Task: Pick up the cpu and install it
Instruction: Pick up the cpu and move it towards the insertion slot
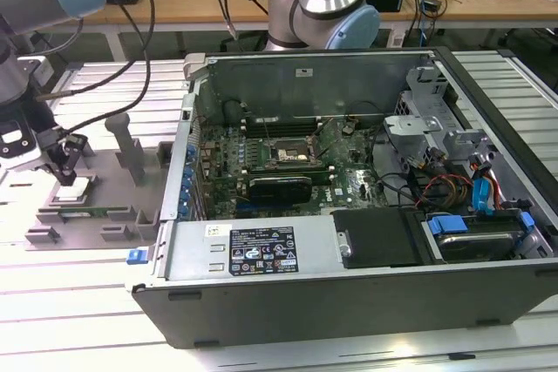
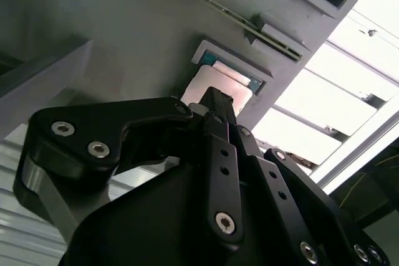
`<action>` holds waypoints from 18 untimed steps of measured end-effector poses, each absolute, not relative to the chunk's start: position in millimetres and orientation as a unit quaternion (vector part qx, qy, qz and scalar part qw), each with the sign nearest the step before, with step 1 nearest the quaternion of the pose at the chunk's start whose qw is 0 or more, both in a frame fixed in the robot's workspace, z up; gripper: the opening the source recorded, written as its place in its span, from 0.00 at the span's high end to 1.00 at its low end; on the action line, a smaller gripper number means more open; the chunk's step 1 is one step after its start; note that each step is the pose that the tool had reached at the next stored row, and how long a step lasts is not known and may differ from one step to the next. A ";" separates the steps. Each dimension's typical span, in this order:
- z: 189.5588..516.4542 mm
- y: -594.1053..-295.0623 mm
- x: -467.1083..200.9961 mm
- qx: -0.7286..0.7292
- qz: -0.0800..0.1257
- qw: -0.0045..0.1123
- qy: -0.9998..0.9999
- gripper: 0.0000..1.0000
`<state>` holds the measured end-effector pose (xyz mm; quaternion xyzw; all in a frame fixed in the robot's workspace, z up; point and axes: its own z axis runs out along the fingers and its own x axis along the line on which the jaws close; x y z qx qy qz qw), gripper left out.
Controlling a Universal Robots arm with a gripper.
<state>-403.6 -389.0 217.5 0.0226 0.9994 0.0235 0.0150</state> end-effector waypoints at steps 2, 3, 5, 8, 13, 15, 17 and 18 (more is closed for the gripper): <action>213.4 -388.5 -404.1 0.022 0.024 0.015 0.999 0.89; 210.0 -388.1 -404.2 0.020 0.024 0.015 0.999 0.89; 208.4 -386.8 -404.3 0.020 0.024 0.015 0.999 0.89; 206.0 -383.7 -408.1 0.020 0.024 0.015 0.999 0.89; 206.0 -383.7 -408.4 0.020 0.024 0.015 0.999 0.89; 206.0 -383.7 -408.4 0.020 0.024 0.015 0.999 0.83; 206.0 -383.7 -408.5 0.020 0.024 0.015 0.999 0.76; 205.9 -383.7 -408.5 0.020 0.024 0.015 0.999 0.71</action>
